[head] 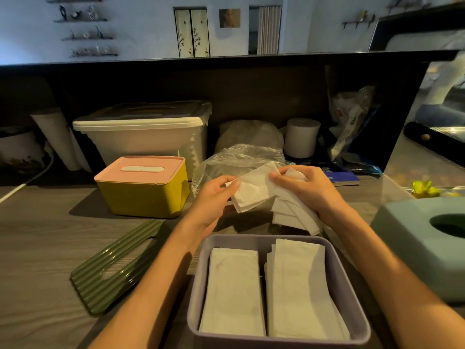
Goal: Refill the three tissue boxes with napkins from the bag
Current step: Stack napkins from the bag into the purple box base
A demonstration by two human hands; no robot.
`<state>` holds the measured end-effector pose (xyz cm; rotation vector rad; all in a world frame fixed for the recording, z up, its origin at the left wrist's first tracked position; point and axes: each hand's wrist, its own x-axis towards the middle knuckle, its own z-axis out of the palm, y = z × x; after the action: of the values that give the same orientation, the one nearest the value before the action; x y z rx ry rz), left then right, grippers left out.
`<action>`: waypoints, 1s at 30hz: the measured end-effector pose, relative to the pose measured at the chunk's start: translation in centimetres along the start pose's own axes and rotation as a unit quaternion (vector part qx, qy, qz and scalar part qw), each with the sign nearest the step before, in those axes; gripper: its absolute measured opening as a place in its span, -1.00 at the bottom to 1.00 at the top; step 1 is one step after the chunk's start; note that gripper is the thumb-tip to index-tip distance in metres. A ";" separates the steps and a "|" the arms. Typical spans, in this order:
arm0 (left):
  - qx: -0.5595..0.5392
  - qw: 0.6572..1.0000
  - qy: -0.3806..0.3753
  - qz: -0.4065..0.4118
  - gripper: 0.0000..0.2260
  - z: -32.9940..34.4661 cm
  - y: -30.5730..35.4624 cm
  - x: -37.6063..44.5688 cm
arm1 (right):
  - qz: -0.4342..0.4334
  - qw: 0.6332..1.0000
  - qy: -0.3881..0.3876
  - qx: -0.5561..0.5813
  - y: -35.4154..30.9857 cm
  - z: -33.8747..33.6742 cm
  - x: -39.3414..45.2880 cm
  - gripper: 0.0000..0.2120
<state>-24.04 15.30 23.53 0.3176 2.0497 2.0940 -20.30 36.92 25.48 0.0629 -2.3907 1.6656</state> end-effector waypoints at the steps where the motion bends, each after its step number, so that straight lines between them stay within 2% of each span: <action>1: -0.006 1.000 -0.003 -0.008 -0.78 0.0 0.1 -0.1 | -0.004 1.000 0.006 0.004 0.0 0.0 -0.1 -0.82; 4: -0.065 0.996 -0.050 -0.041 -0.75 -0.5 0.3 -0.4 | -0.023 0.999 0.029 -0.009 -0.2 -0.1 -0.1 -0.84; 7: -0.038 0.993 -0.102 -0.043 -0.69 -0.5 0.7 -0.8 | -0.075 0.992 0.003 -0.097 -0.4 0.0 0.0 -0.88; 10: 0.010 0.990 -0.133 -0.055 -0.53 -0.1 0.1 -0.7 | -0.105 0.987 -0.035 -0.114 -0.5 0.7 0.0 -0.89; 13: -0.050 0.986 -0.129 -0.089 -0.49 0.3 -0.6 -0.2 | -0.121 0.985 -0.014 -0.120 0.0 1.1 0.3 -0.90; 15: -0.075 0.988 -0.102 -0.088 -0.50 0.5 -0.6 -0.1 | -0.116 0.989 0.034 -0.084 0.2 1.0 0.4 -0.89; 18: -0.075 0.993 -0.060 -0.067 -0.68 0.9 -0.2 -0.2 | -0.076 0.988 0.131 0.029 0.1 1.3 0.4 -0.87; 20: -0.066 0.995 -0.045 -0.062 -0.72 1.3 -0.4 -0.1 | -0.029 0.981 0.163 0.101 -0.1 2.1 0.5 -0.82; 23: -0.079 0.989 -0.071 -0.107 -0.20 2.1 -0.2 -0.4 | 0.018 0.971 0.180 0.155 -0.2 3.2 0.4 -0.69; 24: -0.096 0.985 -0.094 -0.108 -0.13 2.3 -0.3 -0.5 | 0.016 0.971 0.187 0.151 -0.1 3.5 0.4 -0.66; 25: -0.105 0.983 -0.108 -0.101 -0.13 2.4 -0.4 -0.5 | 0.011 0.970 0.194 0.145 -0.1 3.7 0.3 -0.65; 27: -0.110 0.986 -0.106 -0.071 -0.35 2.8 -0.8 -0.5 | 0.000 0.972 0.195 0.131 0.1 3.9 0.2 -0.66; 28: -0.107 0.988 -0.098 -0.050 -0.46 3.1 -0.8 -0.6 | -0.003 0.975 0.187 0.119 0.2 4.0 0.2 -0.66; 30: -0.109 0.992 -0.060 -0.028 -0.52 3.2 -1.1 -0.4 | 0.003 0.983 0.152 0.099 0.3 4.0 0.2 -0.63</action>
<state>-22.77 18.28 22.48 0.3380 1.7250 2.1833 -21.22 33.29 23.96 -0.1547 -2.0021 1.7670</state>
